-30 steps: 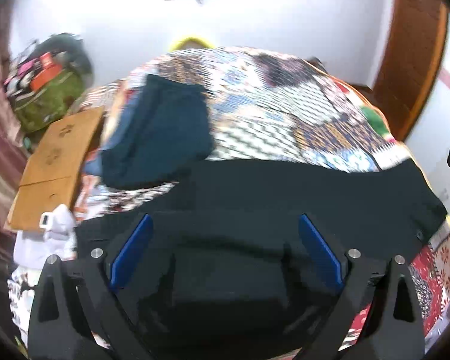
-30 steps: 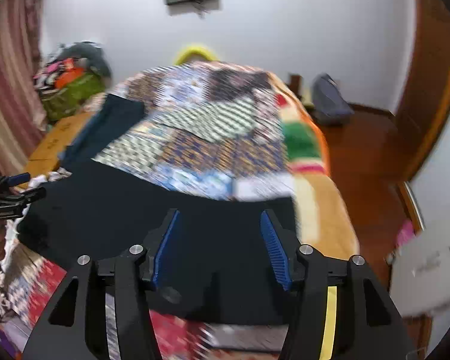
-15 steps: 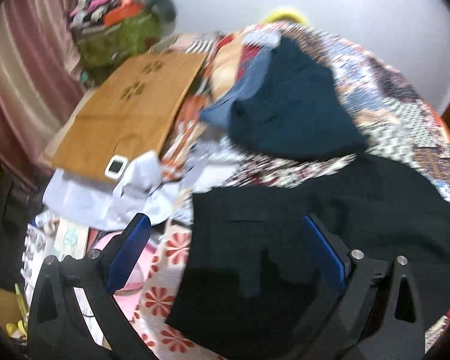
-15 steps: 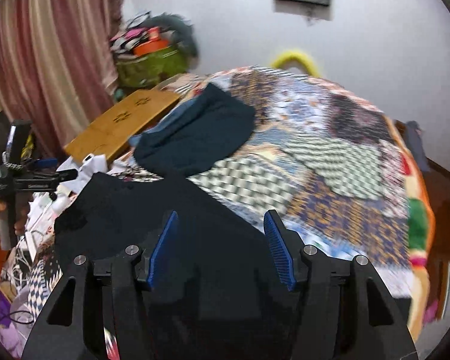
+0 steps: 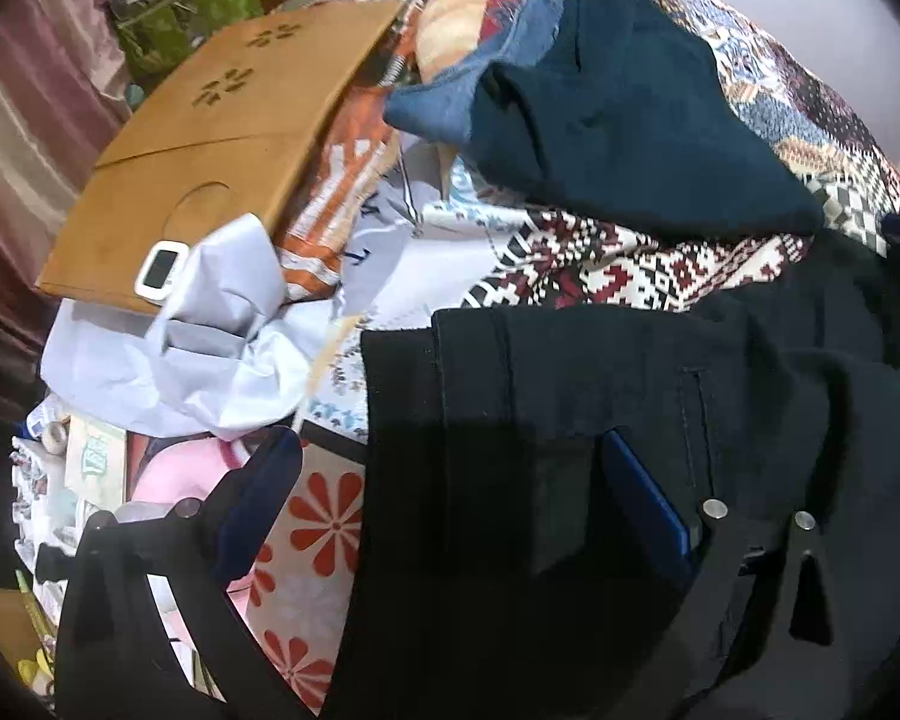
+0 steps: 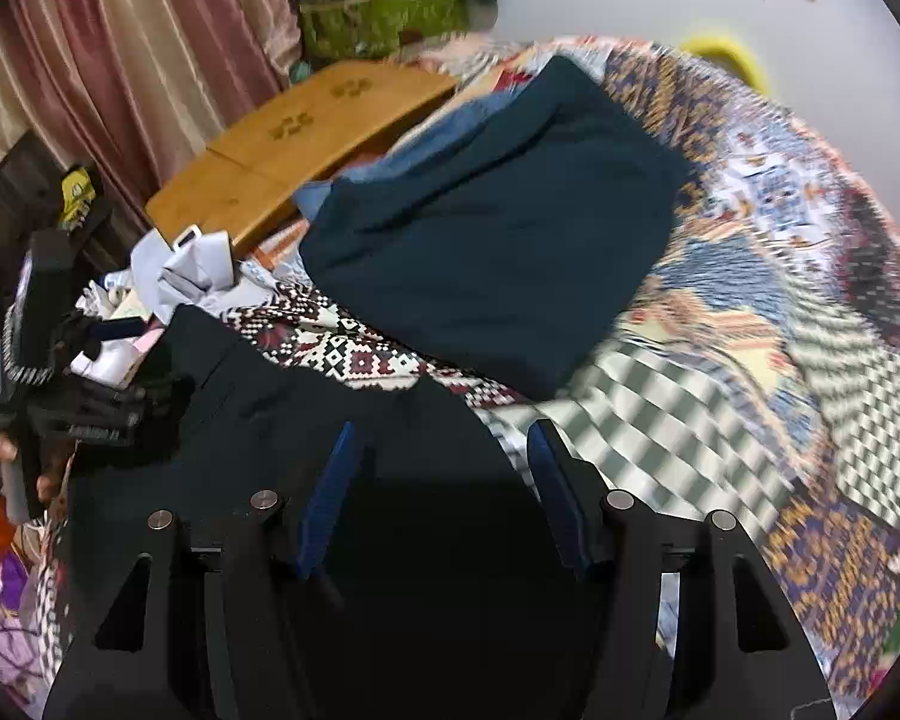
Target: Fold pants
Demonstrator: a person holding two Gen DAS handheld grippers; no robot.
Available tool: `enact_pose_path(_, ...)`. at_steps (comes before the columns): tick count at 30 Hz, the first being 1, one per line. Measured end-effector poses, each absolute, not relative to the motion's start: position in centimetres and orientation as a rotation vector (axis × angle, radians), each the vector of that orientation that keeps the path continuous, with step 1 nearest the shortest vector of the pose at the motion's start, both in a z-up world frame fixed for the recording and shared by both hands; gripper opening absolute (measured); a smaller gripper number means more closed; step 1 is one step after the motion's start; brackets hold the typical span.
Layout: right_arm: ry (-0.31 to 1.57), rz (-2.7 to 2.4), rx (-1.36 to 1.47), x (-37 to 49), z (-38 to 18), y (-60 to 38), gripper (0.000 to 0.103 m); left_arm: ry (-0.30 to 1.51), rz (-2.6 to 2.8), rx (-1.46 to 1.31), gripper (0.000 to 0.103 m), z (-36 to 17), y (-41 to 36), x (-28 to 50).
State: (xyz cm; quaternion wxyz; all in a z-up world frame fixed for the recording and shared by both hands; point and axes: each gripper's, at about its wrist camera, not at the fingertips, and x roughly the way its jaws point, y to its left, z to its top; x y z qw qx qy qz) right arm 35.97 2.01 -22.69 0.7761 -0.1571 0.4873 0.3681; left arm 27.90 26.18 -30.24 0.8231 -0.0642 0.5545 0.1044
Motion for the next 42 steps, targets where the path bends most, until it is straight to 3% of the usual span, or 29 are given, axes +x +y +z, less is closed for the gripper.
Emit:
enact_pose_path(6,1.188,0.795,-0.357,38.2,-26.5,4.8,0.017,1.164,0.219,-0.097,0.103,-31.1,26.5,27.5)
enact_pose_path(18,0.994,0.671,-0.529,35.9,-26.1,5.9,0.006,1.151,0.355,-0.079,0.101,-30.9,28.4,25.2)
enact_pose_path(20,0.951,0.611,-0.529,35.9,-24.7,5.2,0.006,1.145,0.378,-0.097,0.094,-29.9,28.6,24.6)
enact_pose_path(26,0.922,0.658,-0.385,33.9,-19.1,0.5,0.008,1.066,0.299,-0.250,0.093,-24.7,28.8,20.5)
enact_pose_path(31,0.895,0.698,-0.351,29.7,-17.0,-3.0,0.035,1.069,0.252,-0.358,0.093,-23.5,28.0,17.4)
enact_pose_path(42,0.909,0.668,-0.373,22.3,-19.6,-10.0,0.039,1.188,0.178,-0.615,0.093,-26.8,26.3,13.7)
